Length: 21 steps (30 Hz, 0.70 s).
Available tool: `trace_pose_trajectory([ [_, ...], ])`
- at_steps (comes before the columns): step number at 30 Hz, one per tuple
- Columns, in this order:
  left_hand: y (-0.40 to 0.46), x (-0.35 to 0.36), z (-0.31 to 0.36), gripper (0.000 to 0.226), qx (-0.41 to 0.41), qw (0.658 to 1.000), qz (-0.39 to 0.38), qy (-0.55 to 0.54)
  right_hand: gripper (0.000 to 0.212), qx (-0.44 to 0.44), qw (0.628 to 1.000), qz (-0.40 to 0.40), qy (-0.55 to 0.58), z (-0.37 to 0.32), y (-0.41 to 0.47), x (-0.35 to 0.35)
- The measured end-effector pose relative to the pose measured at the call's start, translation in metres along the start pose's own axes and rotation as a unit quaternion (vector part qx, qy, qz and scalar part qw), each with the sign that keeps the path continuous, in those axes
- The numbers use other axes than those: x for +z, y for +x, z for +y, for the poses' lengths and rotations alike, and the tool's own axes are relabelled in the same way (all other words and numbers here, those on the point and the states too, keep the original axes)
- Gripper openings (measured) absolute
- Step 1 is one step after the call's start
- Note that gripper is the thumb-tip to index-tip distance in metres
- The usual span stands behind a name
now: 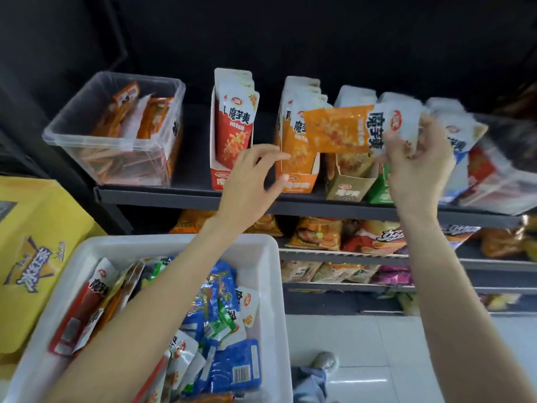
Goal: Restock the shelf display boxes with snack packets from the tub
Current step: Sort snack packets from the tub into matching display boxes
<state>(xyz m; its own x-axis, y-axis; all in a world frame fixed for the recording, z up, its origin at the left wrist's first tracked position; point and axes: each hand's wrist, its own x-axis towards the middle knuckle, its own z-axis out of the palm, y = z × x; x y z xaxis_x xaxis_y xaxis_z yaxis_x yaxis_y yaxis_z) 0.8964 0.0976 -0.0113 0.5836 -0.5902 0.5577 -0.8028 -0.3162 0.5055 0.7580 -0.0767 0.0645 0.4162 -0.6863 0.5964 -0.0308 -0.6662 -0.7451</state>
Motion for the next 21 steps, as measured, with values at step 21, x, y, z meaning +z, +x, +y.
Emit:
trace_pose_trajectory([
  [21,0.018,0.028,-0.02,0.016,0.051,0.992,-0.074,0.086,0.043,-0.22,0.873,-0.22,-0.376,0.025,0.061,0.092],
])
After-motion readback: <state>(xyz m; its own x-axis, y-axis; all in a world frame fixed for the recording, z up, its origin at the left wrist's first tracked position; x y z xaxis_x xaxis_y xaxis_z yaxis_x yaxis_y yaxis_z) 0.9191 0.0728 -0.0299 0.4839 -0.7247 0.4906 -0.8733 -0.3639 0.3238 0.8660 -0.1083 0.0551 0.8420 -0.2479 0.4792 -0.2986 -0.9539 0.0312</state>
